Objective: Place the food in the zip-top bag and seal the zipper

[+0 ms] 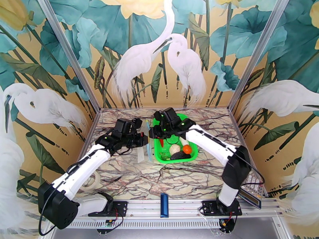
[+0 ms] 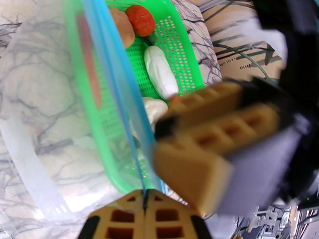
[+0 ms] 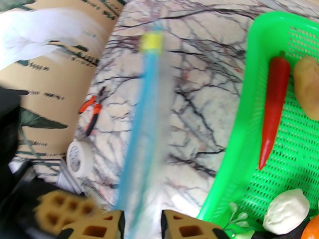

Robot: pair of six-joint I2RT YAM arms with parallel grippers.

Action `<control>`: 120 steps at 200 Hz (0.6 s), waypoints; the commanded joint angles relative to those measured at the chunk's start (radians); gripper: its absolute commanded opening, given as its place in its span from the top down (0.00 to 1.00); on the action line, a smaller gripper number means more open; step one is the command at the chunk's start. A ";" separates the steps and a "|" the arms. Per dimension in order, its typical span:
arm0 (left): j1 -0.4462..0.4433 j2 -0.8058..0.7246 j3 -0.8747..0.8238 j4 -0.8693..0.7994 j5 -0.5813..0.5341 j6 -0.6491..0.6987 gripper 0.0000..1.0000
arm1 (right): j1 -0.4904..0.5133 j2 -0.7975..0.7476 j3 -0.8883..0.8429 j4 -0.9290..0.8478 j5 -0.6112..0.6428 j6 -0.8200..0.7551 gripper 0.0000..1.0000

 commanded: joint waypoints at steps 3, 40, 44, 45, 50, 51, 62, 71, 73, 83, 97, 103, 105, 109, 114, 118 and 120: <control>-0.008 -0.015 0.016 0.020 0.085 0.029 1.00 | 0.007 0.038 0.052 0.009 0.004 -0.014 0.68; 0.010 -0.025 0.006 0.014 0.085 0.031 1.00 | 0.007 0.066 0.088 -0.015 -0.002 -0.016 0.78; 0.015 -0.029 0.005 0.014 0.082 0.031 1.00 | 0.007 0.068 0.090 -0.022 0.000 -0.016 0.80; 0.016 -0.030 0.004 0.014 0.081 0.030 1.00 | 0.007 0.068 0.090 -0.023 0.000 -0.017 0.80; 0.022 -0.033 0.002 0.014 0.078 0.028 1.00 | 0.007 0.068 0.093 -0.029 0.000 -0.019 0.81; 0.023 -0.034 0.001 0.014 0.078 0.027 1.00 | 0.007 0.068 0.093 -0.031 0.000 -0.020 0.81; 0.043 -0.045 -0.002 0.012 0.068 0.022 1.00 | 0.007 0.064 0.096 -0.042 0.005 -0.024 0.81; 0.061 -0.055 -0.004 0.006 0.052 0.016 1.00 | 0.007 0.058 0.093 -0.051 0.013 -0.029 0.81; 0.064 -0.056 -0.004 0.005 0.048 0.016 1.00 | 0.007 0.057 0.093 -0.054 0.015 -0.030 0.81; 0.086 -0.065 -0.004 -0.013 0.008 0.010 1.00 | 0.007 0.051 0.098 -0.065 0.027 -0.038 0.82; 0.114 -0.077 0.001 -0.038 -0.076 0.011 1.00 | 0.007 0.046 0.112 -0.087 0.046 -0.052 0.83; 0.121 -0.081 0.005 -0.049 -0.118 0.012 1.00 | 0.007 0.045 0.122 -0.096 0.054 -0.061 0.84; 0.124 -0.082 0.008 -0.052 -0.132 0.013 1.00 | 0.008 0.046 0.126 -0.099 0.059 -0.064 0.84; 0.128 -0.083 0.014 -0.059 -0.162 0.015 1.00 | 0.007 0.047 0.133 -0.106 0.062 -0.075 0.84; 0.128 -0.084 0.025 -0.069 -0.203 0.021 1.00 | 0.007 0.047 0.143 -0.113 0.072 -0.085 0.83; 0.129 -0.083 0.034 -0.077 -0.234 0.025 1.00 | 0.007 0.049 0.151 -0.119 0.080 -0.094 0.84; 0.128 -0.083 0.039 -0.080 -0.248 0.029 1.00 | 0.007 0.049 0.156 -0.122 0.085 -0.098 0.84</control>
